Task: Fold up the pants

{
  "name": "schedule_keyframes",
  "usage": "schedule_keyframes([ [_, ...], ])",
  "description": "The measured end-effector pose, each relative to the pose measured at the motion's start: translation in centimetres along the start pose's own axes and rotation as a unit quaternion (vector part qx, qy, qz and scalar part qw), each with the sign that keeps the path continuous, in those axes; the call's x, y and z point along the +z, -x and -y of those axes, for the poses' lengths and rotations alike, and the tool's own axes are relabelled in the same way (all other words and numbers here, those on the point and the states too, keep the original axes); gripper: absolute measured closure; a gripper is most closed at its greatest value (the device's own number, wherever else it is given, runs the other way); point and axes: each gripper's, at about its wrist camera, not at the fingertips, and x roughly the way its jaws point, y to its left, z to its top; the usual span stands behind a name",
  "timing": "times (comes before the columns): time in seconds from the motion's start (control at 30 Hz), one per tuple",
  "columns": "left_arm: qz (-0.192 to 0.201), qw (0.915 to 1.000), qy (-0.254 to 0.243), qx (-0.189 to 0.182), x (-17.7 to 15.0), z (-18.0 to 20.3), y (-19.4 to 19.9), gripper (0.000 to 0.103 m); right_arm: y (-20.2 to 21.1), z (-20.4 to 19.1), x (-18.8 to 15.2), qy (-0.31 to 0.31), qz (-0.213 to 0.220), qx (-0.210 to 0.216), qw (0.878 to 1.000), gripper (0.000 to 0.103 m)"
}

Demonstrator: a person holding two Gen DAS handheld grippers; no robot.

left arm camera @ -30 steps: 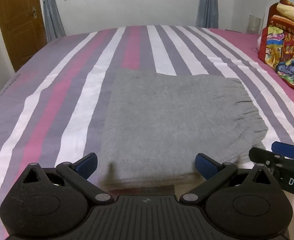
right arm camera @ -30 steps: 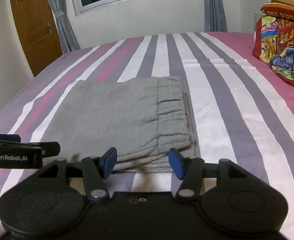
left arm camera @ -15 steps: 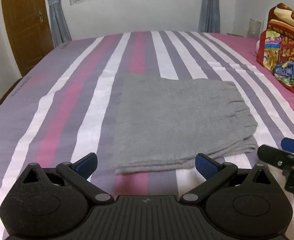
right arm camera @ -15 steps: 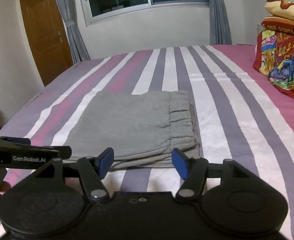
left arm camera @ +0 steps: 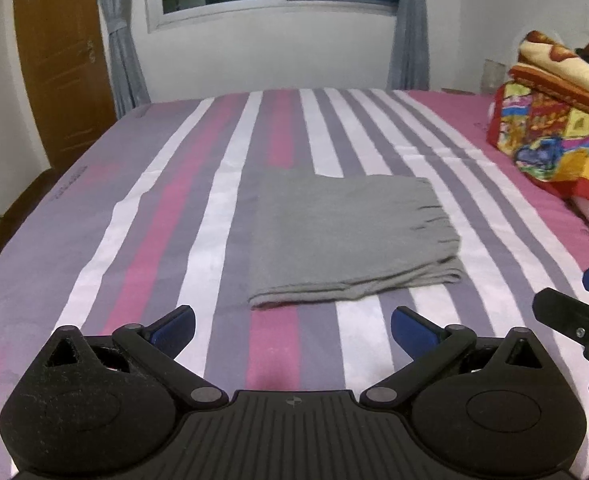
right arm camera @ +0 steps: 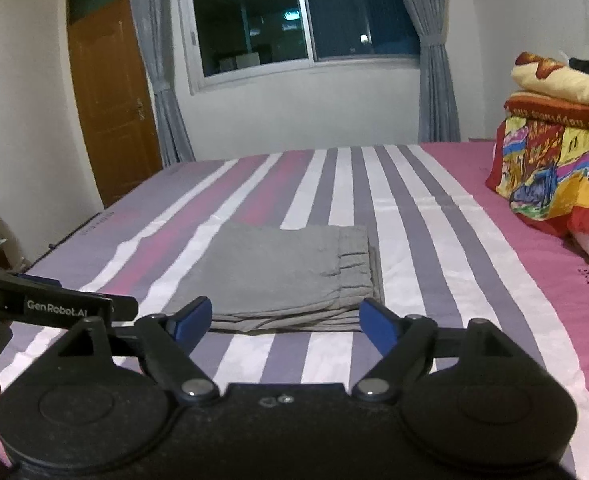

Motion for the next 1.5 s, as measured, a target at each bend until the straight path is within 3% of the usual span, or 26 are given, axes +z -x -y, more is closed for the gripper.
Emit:
schedule_keyframes([
  [0.2, 0.024, 0.9994, -0.019, -0.014, -1.4, 0.4, 4.2, 0.0, 3.6, -1.1, -0.2, 0.008, 0.026, 0.007, 1.0, 0.018],
  [0.5, 0.013, 0.9996, -0.023, -0.012, -2.6, 0.8, 6.6, 0.0, 5.7, -1.6, -0.6, 0.008, 0.04, 0.008, 0.999, 0.017],
  [0.63, 0.003, 0.9994, -0.016, -0.031, -2.5, 0.6, 6.8, 0.0, 6.2, -1.7, -0.9, 0.006, 0.042, 0.005, 0.999, 0.015],
  [0.87, 0.087, 0.9949, 0.036, -0.035, -3.0, -0.7, 8.4, 0.0, 6.6, -1.7, -1.0, 0.0, 0.048, 0.0, 0.999, 0.013],
  [1.03, 0.122, 0.9916, 0.025, 0.033, -3.2, -0.1, 8.9, 0.0, 6.6, -1.7, -1.2, -0.006, 0.049, -0.003, 0.999, 0.013],
  [1.17, 0.103, 0.9945, 0.001, 0.018, -2.6, 0.7, 8.7, 0.0, 6.6, -1.7, -1.2, -0.008, 0.047, -0.002, 0.999, 0.013],
  [1.33, 0.106, 0.9929, -0.048, 0.021, -2.2, 2.5, 9.1, 0.0, 6.6, -1.7, -1.2, -0.01, 0.048, -0.003, 0.999, 0.012],
  [1.5, 0.092, 0.9945, -0.048, 0.015, -1.8, 3.2, 9.2, 0.0, 6.5, -1.7, -1.1, -0.016, 0.048, -0.007, 0.999, 0.012],
])
